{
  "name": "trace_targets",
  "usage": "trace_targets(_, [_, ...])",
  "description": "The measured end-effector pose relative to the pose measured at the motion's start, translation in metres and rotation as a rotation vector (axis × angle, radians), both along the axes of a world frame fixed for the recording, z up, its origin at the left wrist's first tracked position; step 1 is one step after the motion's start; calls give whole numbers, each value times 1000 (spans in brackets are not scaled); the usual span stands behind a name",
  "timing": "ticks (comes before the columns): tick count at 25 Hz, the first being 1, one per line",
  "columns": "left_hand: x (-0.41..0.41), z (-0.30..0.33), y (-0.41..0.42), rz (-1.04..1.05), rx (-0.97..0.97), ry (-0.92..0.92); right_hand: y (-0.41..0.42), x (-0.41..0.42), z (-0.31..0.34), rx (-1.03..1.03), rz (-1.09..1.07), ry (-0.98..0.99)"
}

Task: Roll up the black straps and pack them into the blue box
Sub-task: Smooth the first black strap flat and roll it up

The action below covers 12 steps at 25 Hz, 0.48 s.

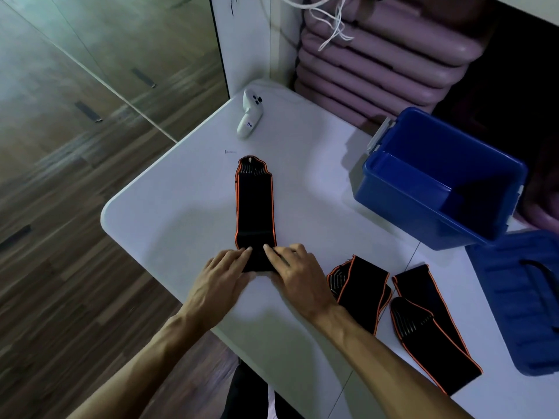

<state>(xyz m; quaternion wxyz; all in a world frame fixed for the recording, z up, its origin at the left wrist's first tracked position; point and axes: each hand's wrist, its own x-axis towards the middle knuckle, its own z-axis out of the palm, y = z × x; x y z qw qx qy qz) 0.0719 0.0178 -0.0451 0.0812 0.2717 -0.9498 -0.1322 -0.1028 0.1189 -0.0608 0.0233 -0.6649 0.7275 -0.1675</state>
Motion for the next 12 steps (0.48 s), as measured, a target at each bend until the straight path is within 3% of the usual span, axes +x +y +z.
trace_targets(3, [-3, 8, -10, 52, 175, 70, -9, -10, 8, -5, 27, -102])
trace_targets(9, [-19, 15, -19, 309, 465, 266, -26, -11, 21, 87, -91, -537])
trace_targets(10, [-21, 17, -21, 345, 468, 248, -28, -10, 22, 85, -102, -549])
trace_targets(12, [-24, 22, -31, 381, 298, 203, -29, -11, 22, 84, -80, -543])
